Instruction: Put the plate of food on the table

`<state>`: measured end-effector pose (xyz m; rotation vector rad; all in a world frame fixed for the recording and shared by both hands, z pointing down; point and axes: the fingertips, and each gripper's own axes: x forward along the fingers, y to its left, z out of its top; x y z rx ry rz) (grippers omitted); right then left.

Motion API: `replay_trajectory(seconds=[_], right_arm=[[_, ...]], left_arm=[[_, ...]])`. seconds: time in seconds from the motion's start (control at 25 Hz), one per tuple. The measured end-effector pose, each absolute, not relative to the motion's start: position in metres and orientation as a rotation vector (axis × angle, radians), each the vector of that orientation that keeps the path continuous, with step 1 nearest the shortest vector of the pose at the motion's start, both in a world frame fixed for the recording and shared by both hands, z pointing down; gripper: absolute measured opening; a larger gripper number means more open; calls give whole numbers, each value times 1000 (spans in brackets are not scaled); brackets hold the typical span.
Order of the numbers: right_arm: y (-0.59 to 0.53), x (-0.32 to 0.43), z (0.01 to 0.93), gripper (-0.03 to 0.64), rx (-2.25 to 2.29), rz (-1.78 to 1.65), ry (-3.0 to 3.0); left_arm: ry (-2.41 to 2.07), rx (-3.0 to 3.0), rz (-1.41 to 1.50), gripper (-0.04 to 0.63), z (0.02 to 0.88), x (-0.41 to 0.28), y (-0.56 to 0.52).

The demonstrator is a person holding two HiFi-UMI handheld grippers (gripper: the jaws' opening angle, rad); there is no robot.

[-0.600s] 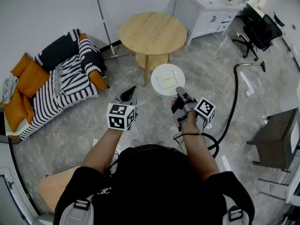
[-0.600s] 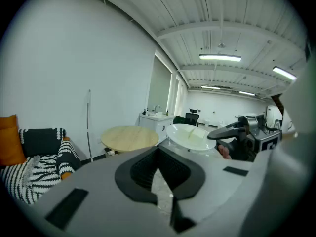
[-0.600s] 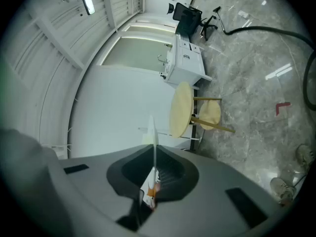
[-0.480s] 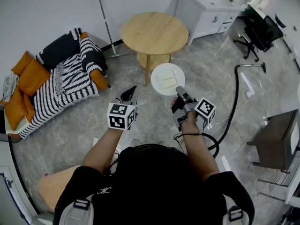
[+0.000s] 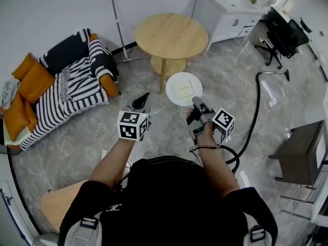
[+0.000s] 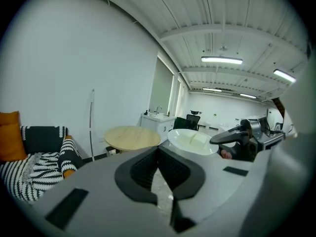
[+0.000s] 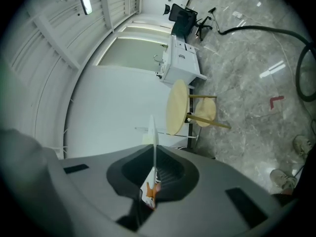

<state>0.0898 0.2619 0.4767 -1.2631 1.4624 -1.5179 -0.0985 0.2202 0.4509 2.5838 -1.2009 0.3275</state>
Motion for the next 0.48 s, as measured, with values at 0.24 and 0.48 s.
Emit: replay_trajectory(seconds=[0.24,0.48], right_arm=[[268,85,474,23,-1259,-1548,1398],[278,57,491,23,-1276,-1527,1378]], left_arm=[[-1166,2573,330,9,444,-102,219],[-1130,2589,323,9,465,-126,224]])
